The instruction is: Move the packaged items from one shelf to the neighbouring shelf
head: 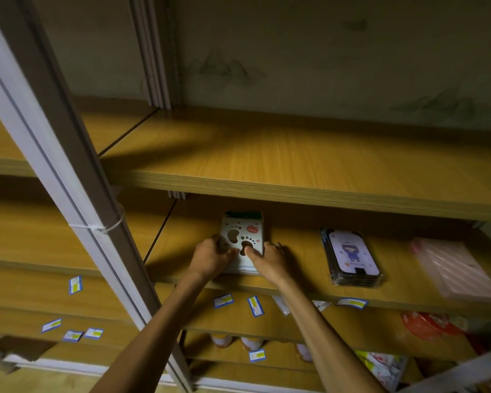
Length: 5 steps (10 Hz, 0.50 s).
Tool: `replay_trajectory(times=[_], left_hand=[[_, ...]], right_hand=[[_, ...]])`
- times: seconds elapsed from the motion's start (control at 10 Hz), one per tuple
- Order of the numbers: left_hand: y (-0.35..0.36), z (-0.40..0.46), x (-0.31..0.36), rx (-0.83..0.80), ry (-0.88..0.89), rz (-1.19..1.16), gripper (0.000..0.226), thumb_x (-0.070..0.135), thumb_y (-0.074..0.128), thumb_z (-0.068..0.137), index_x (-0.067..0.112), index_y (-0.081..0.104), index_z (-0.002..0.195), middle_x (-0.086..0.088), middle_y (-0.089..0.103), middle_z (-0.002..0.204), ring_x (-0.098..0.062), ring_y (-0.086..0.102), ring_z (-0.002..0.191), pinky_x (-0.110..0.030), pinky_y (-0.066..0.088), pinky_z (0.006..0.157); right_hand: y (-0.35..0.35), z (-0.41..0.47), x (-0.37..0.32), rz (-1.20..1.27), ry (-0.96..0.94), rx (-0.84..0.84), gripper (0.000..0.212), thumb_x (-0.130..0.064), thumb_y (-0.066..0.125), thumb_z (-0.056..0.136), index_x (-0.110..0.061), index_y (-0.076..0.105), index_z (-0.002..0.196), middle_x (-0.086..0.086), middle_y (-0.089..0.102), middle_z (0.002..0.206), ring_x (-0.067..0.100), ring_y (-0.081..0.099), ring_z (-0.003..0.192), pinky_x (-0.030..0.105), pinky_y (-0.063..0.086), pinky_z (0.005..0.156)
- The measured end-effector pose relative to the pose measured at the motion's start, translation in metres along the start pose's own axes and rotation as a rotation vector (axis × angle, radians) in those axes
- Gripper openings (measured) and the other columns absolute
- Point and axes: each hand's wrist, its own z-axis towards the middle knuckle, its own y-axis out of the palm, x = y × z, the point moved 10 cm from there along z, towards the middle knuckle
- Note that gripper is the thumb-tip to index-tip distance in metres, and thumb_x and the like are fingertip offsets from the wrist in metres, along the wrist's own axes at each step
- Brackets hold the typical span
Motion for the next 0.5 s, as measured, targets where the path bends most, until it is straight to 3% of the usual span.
replay_trajectory(times=[0.1, 0.3, 0.4, 0.5], left_hand=[[-0.002, -0.001, 0.004, 0.029, 0.028, 0.017, 0.029, 0.031, 0.069, 0.085, 0.014, 0.059, 0.106, -0.003, 0.062, 0.097, -0.019, 0.06, 0.091, -0.027, 0.049, 0.069], [-0.002, -0.006, 0.007, 0.017, 0.014, 0.041, 0.037, 0.034, 0.065, 0.088, 0.014, 0.052, 0.116, -0.003, 0.06, 0.101, -0.02, 0.059, 0.092, -0.03, 0.051, 0.072], [-0.001, -0.01, 0.007, 0.017, 0.041, 0.06, 0.051, 0.038, 0.062, 0.089, 0.013, 0.046, 0.13, -0.006, 0.061, 0.115, -0.024, 0.06, 0.103, -0.036, 0.053, 0.086], [-0.005, -0.018, 0.008, 0.007, 0.057, 0.105, 0.061, 0.053, 0.059, 0.085, 0.018, 0.042, 0.132, -0.004, 0.059, 0.12, -0.026, 0.057, 0.113, -0.043, 0.053, 0.092]], right_hand=[[0.002, 0.0, 0.004, -0.013, 0.007, 0.001, 0.078, -0.053, 0.044, 0.094, -0.007, 0.016, 0.152, 0.011, 0.002, 0.161, 0.025, -0.001, 0.149, 0.04, 0.012, 0.118], [0.005, -0.005, 0.009, 0.003, 0.009, 0.004, 0.081, -0.06, 0.038, 0.093, -0.014, 0.008, 0.153, 0.008, -0.005, 0.162, 0.026, -0.004, 0.148, 0.046, 0.009, 0.118], [0.004, -0.007, 0.014, 0.066, -0.001, -0.016, 0.08, -0.062, 0.036, 0.093, -0.02, 0.005, 0.154, 0.005, -0.003, 0.162, 0.026, 0.002, 0.149, 0.047, 0.011, 0.119], [-0.013, -0.016, 0.022, 0.072, -0.03, 0.035, 0.077, -0.065, 0.038, 0.09, -0.022, 0.018, 0.15, 0.005, 0.019, 0.158, 0.027, 0.021, 0.144, 0.052, 0.027, 0.114]])
